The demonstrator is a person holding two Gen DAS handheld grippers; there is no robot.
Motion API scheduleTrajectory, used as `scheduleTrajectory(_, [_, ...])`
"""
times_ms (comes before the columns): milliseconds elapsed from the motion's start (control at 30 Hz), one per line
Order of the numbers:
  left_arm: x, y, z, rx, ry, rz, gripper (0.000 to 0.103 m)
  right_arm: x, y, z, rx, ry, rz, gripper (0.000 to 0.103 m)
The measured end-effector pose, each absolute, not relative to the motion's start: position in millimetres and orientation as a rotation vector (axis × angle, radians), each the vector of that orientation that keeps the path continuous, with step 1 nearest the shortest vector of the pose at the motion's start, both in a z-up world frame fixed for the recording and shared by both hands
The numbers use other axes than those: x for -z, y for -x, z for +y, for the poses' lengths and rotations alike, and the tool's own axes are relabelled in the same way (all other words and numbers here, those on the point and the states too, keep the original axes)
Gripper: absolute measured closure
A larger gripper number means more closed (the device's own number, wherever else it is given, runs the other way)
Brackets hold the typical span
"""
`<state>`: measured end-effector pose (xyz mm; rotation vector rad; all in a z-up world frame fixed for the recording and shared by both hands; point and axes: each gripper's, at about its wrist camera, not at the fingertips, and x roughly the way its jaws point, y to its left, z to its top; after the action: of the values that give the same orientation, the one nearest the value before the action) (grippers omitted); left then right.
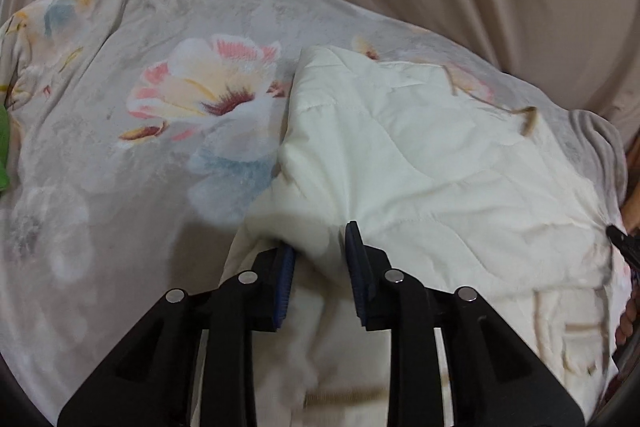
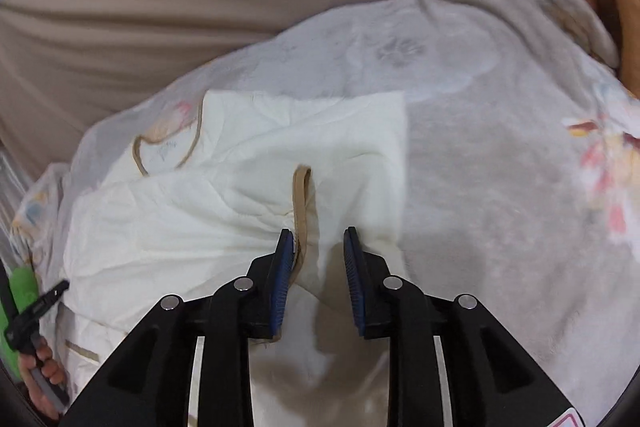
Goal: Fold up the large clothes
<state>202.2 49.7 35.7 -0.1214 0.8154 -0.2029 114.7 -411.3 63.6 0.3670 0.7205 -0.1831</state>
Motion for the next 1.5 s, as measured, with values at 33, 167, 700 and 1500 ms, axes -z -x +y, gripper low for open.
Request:
scheduleTrajectory(33, [-45, -194, 50, 0.210, 0.117, 0.801, 0.075, -75, -111, -400, 0.189, -0.311, 0.693, 0.071])
scheduleTrajectory(167, [-101, -167, 39, 0.248, 0.079, 0.645, 0.065, -101, -130, -356, 0.061, -0.241, 0.656, 0.072])
scheduleTrajectory(700, [-17, -337, 6, 0.080, 0.025, 0.787, 0.040, -28, -225, -356, 0.023, -0.135, 0.825, 0.098])
scheduleTrajectory(1500, [-9, -227, 33, 0.070, -0.139, 0.834, 0.033, -22, -108, -380, 0.109, -0.268, 0.873, 0.094])
